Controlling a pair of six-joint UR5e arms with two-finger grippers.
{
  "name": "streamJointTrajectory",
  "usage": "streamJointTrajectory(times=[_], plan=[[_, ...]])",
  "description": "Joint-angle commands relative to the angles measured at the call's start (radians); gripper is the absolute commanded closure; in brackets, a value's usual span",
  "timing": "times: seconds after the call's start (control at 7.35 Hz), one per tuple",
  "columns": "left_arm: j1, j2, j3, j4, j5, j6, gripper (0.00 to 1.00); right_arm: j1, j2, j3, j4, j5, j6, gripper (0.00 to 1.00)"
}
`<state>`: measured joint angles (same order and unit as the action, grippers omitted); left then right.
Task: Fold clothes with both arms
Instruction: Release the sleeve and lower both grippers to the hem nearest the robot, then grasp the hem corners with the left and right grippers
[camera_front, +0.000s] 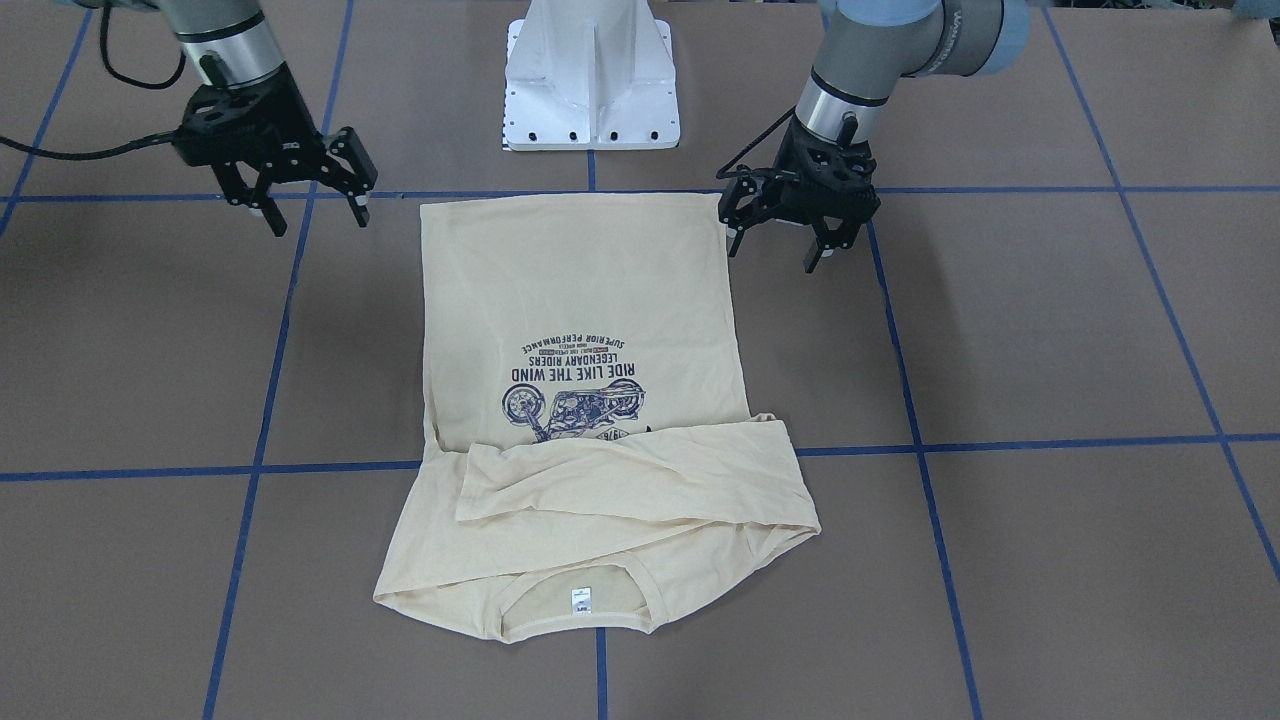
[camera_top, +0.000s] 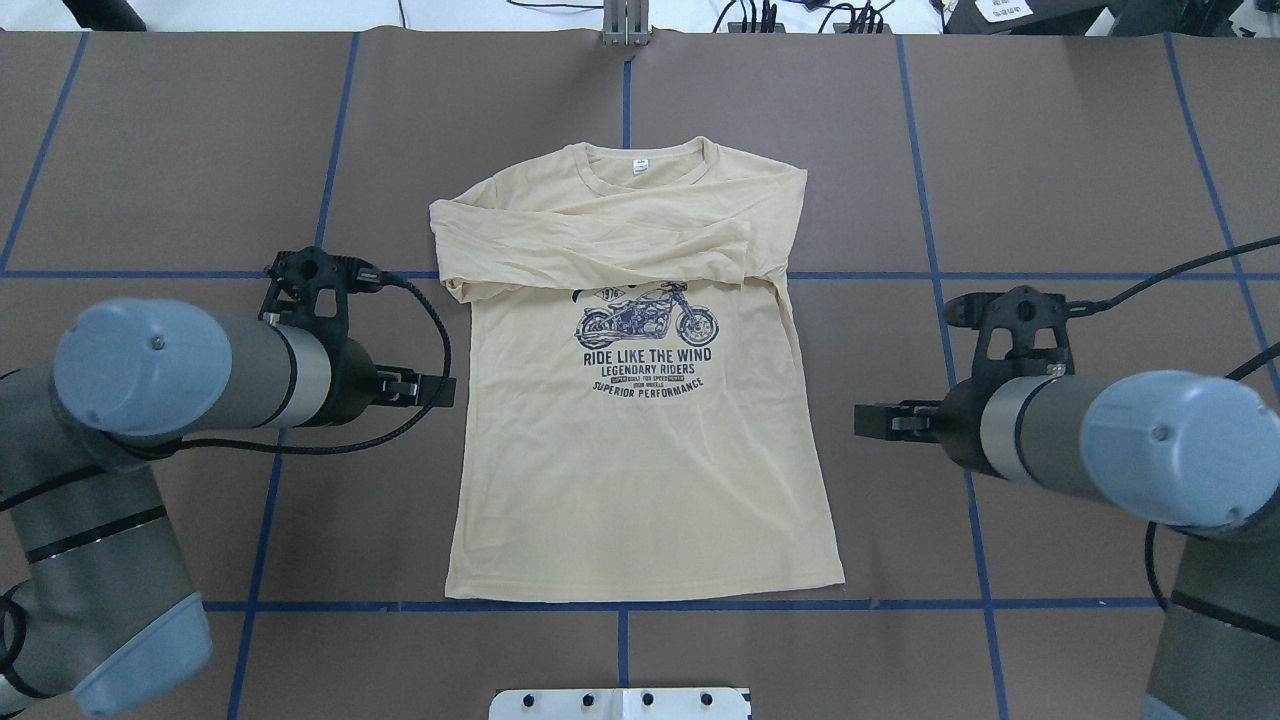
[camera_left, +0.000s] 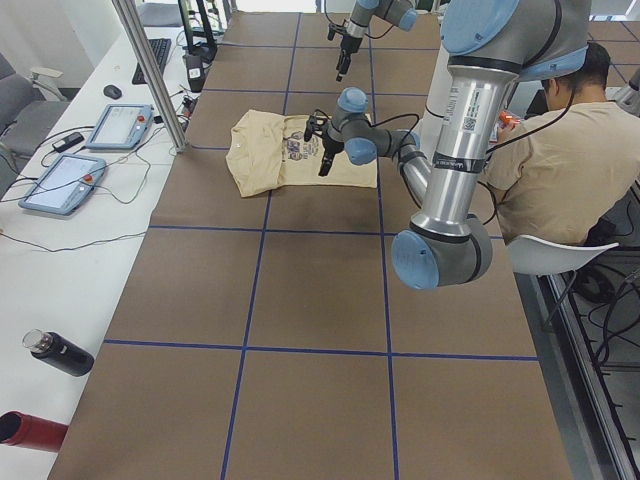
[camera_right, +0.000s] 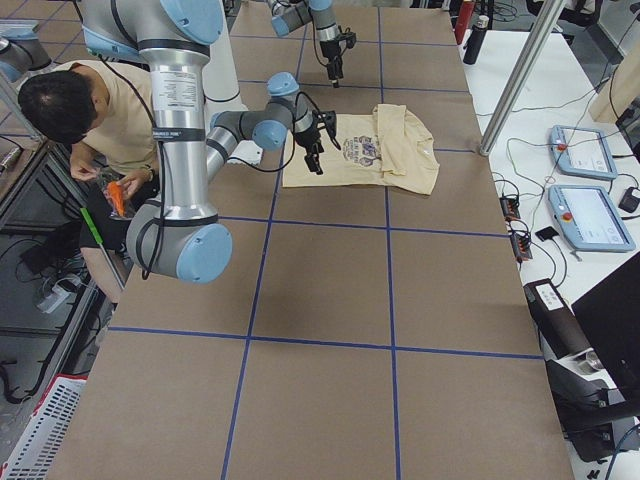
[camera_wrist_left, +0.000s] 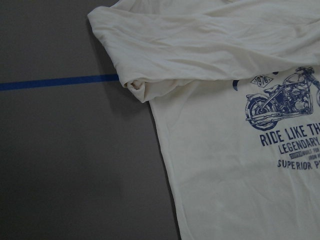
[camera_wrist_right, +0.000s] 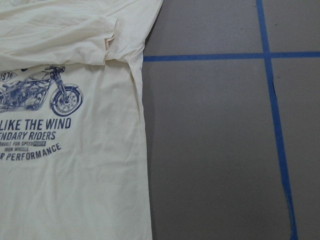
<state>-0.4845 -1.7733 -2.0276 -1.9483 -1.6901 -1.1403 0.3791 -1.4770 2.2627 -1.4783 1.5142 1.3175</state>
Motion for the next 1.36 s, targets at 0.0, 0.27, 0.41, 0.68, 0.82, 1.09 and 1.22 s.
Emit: streamJointTrajectory(times=[0.0,0.27,0.41,0.68,0.82,1.09,1.22], plan=[[0.142,0.074,-0.002,-0.087,0.100,-0.129,0.00,-0.106,0.044,0.008,-0.074,-0.092,0.071,0.01],[0.237,0.045,-0.002,-0.013,0.110,-0.230,0.00,-0.106,0.037,-0.002,-0.063,-0.092,0.072,0.01],[0.283,0.013,-0.002,0.039,0.133,-0.274,0.00,-0.123,0.035,-0.003,-0.045,-0.094,0.080,0.01],[0.338,0.003,0.007,0.043,0.145,-0.295,0.21,-0.138,0.035,-0.003,-0.028,-0.106,0.089,0.01],[0.343,0.003,0.010,0.045,0.144,-0.295,0.36,-0.138,0.035,-0.003,-0.028,-0.109,0.089,0.01],[0.348,0.002,0.029,0.043,0.142,-0.295,0.37,-0.140,0.035,-0.005,-0.030,-0.115,0.089,0.01],[0.348,-0.002,0.038,0.045,0.141,-0.295,0.37,-0.140,0.035,-0.009,-0.030,-0.117,0.089,0.01]])
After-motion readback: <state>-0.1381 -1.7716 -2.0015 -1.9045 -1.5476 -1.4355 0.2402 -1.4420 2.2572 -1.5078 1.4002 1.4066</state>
